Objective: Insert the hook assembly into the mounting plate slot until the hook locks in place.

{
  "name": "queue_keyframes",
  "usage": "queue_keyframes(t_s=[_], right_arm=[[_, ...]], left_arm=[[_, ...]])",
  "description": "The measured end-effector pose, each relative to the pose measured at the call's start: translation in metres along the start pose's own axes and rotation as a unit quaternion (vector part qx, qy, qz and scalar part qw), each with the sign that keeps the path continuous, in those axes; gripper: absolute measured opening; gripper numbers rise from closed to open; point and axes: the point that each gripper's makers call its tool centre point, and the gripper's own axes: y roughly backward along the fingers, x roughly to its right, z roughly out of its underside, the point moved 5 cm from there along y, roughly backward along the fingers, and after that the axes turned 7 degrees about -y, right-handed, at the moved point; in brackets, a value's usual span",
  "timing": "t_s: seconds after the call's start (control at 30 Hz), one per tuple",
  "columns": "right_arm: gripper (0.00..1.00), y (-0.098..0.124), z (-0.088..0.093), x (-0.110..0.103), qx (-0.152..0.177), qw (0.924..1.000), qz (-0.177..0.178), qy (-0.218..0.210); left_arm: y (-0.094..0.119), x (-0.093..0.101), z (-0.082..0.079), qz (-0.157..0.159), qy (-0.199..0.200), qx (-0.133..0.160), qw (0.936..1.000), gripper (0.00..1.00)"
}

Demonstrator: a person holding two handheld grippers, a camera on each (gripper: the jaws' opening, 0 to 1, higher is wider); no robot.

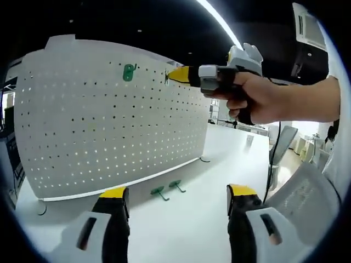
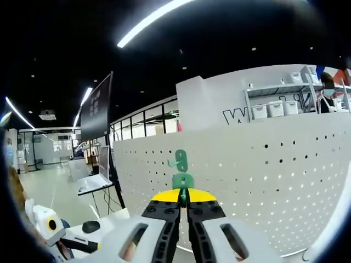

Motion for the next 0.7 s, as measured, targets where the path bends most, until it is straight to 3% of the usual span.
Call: queue_keyframes(t_s=[0.13, 0.7], right_arm=[[0.00, -0.008, -0.006, 0.003, 0.006, 0.9996, 0.019, 0.021], [0.01, -0.032, -0.013, 0.011, 0.031, 0.9970, 0.059, 0.039]], left_arm=[[0.000, 0.000, 0.000, 0.000, 0.000, 0.003, 1.0000, 0.74], [-0.001, 0.005, 0.003, 0.007, -0.011, 0.008, 0.9999, 0.73]])
